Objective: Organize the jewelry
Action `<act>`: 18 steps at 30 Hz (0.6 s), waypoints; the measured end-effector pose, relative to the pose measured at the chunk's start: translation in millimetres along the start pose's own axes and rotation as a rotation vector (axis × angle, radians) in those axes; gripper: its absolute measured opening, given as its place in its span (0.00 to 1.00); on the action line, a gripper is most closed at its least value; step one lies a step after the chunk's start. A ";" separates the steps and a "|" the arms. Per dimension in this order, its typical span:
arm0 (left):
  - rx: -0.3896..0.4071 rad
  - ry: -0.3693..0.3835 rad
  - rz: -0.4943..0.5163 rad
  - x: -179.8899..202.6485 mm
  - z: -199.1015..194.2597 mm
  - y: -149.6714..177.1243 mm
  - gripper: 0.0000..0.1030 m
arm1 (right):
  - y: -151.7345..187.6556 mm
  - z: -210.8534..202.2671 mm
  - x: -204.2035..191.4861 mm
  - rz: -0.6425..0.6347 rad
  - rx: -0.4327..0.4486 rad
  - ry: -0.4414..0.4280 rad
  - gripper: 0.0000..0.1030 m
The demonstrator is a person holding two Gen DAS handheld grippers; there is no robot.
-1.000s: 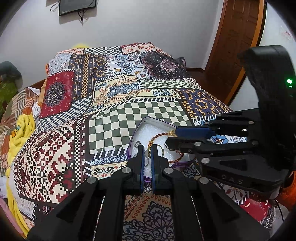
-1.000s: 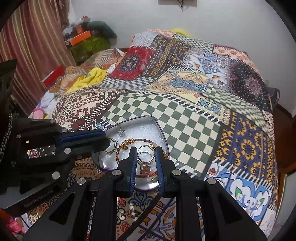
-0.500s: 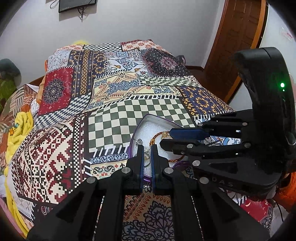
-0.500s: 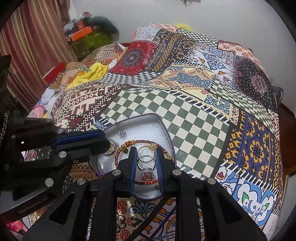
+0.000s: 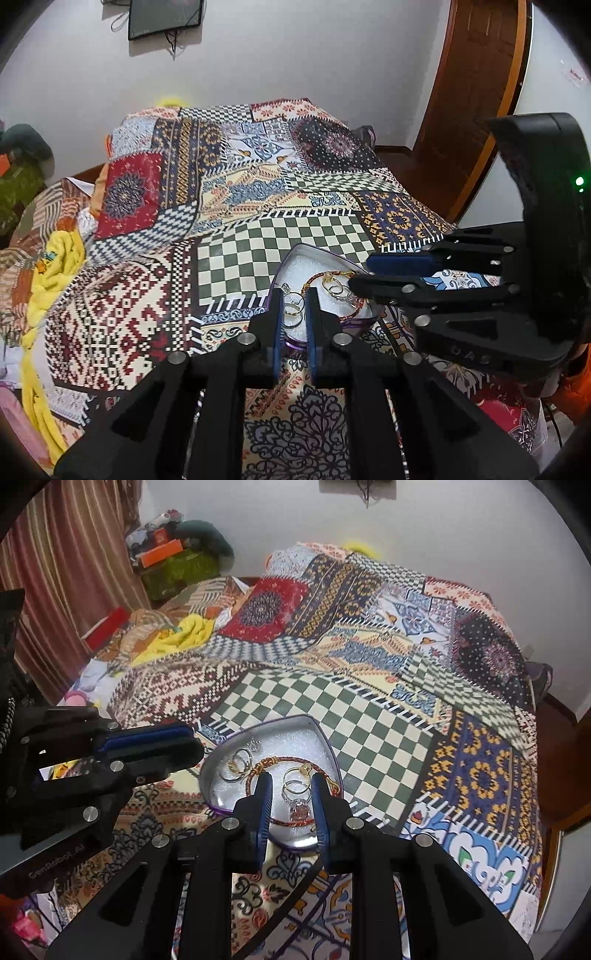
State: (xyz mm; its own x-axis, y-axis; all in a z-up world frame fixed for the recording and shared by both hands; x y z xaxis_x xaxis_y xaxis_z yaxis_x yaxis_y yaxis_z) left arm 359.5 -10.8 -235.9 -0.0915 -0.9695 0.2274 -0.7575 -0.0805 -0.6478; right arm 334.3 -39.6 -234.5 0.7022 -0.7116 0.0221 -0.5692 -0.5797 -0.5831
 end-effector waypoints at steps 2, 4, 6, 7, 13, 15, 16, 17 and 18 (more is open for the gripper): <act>0.010 -0.007 0.003 0.8 -8.1 0.1 0.18 | -0.6 -9.4 -1.2 -0.003 0.012 0.019 0.20; 0.022 -0.011 0.003 1.3 -17.5 0.7 0.24 | -1.2 -19.6 -3.3 -0.004 0.027 0.030 0.24; 0.032 -0.014 0.005 1.9 -25.6 1.3 0.25 | -1.5 -30.0 -6.3 -0.003 0.045 0.037 0.30; 0.034 -0.015 0.006 2.2 -28.2 1.7 0.25 | -1.0 -34.4 -7.7 -0.004 0.052 0.043 0.30; 0.040 -0.031 0.013 5.2 -48.4 10.0 0.25 | 6.3 -55.1 -17.9 -0.011 0.069 0.074 0.30; 0.041 -0.037 0.018 6.2 -55.0 13.8 0.26 | 10.4 -62.7 -20.5 -0.002 0.076 0.076 0.30; 0.041 -0.040 0.021 6.8 -58.4 16.3 0.26 | 12.6 -65.3 -21.7 0.004 0.079 0.074 0.30; 0.041 -0.043 0.022 7.6 -60.4 18.5 0.28 | 14.8 -68.1 -22.7 0.011 0.082 0.073 0.30; 0.041 -0.046 0.024 7.6 -62.9 21.0 0.30 | 18.1 -71.1 -24.2 0.019 0.084 0.072 0.30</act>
State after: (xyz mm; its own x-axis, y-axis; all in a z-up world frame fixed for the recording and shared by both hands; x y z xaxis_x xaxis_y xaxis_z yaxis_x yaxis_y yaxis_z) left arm 302.3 -5.3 -202.0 -0.0786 -0.9808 0.1786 -0.7283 -0.0658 -0.6821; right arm 276.6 -61.0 -187.8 0.6573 -0.7507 0.0669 -0.5424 -0.5328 -0.6495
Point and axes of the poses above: each gripper's, at about its wrist camera, not at the fingertips, and z roughly the way its jaws point, x to its right, y to its underside, the point moved 9 cm from there along z, roughly the way its jaws point, and after that the axes turned 11 degrees about -z, right-handed, at the moved point
